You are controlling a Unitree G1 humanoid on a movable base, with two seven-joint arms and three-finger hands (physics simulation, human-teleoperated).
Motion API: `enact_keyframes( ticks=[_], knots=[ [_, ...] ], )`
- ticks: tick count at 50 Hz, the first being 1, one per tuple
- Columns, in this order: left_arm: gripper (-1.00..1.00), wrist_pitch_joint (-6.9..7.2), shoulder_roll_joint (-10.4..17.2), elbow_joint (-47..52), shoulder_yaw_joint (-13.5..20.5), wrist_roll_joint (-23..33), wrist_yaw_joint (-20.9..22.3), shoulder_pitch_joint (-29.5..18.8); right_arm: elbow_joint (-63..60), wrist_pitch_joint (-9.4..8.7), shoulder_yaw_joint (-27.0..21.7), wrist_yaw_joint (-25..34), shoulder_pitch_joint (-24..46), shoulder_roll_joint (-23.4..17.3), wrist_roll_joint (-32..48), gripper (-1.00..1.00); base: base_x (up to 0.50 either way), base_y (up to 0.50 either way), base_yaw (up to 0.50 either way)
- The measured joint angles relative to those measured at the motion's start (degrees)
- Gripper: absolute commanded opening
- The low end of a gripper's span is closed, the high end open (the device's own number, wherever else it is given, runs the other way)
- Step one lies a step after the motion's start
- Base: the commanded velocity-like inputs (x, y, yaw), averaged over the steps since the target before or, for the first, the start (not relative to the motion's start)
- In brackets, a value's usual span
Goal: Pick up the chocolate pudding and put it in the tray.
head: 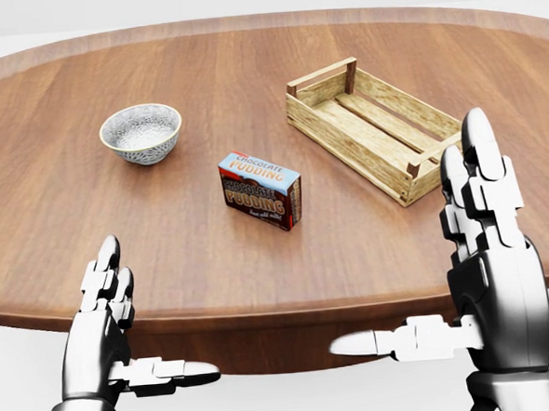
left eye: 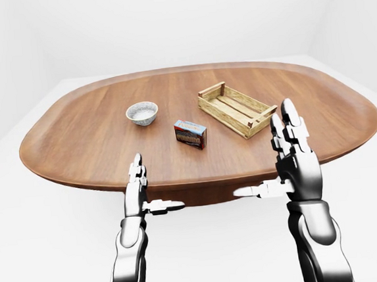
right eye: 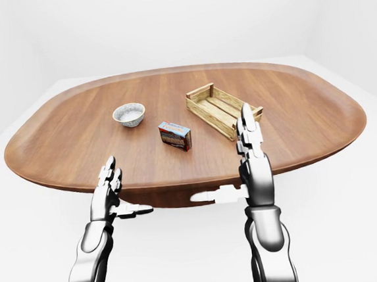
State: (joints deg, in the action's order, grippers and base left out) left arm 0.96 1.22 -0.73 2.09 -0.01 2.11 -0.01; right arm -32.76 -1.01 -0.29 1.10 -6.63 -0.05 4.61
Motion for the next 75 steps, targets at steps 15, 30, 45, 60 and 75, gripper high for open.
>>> enact_keyframes(
  ticks=[15, 30, 45, 60, 75],
  knots=[
    [1.00, 0.04, -0.05, -0.40, 0.02, -0.08, -0.08, -0.26, 0.34, -0.14, -0.32, -0.26, 0.21, 0.00, -0.84, 1.00, 0.01, 0.00, 0.00],
    [1.00, 0.10, -0.05, -0.22, -0.03, -0.04, -0.05, -0.17, 0.29, -0.15, -0.19, -0.21, 0.06, -0.02, -1.06, 1.00, 0.20, 0.00, 0.00],
    [1.00, -0.08, -0.07, -0.33, -0.07, 0.05, -0.03, -0.17, 0.69, 0.22, -0.05, -0.07, -0.09, -0.04, -1.11, 1.00, 0.22, 0.00, 0.00],
    [1.00, -0.21, -0.08, -0.46, -0.09, 0.12, -0.02, -0.18, 0.95, 0.19, -0.01, 0.06, -0.14, -0.05, -1.15, 1.00, 0.16, 0.00, 0.00],
    [1.00, -0.08, -0.09, -0.37, -0.13, 0.16, -0.05, -0.19, 1.29, 0.41, 0.04, 0.16, -0.16, -0.06, -1.16, 1.00, 0.15, 0.00, 0.00]
  ],
)
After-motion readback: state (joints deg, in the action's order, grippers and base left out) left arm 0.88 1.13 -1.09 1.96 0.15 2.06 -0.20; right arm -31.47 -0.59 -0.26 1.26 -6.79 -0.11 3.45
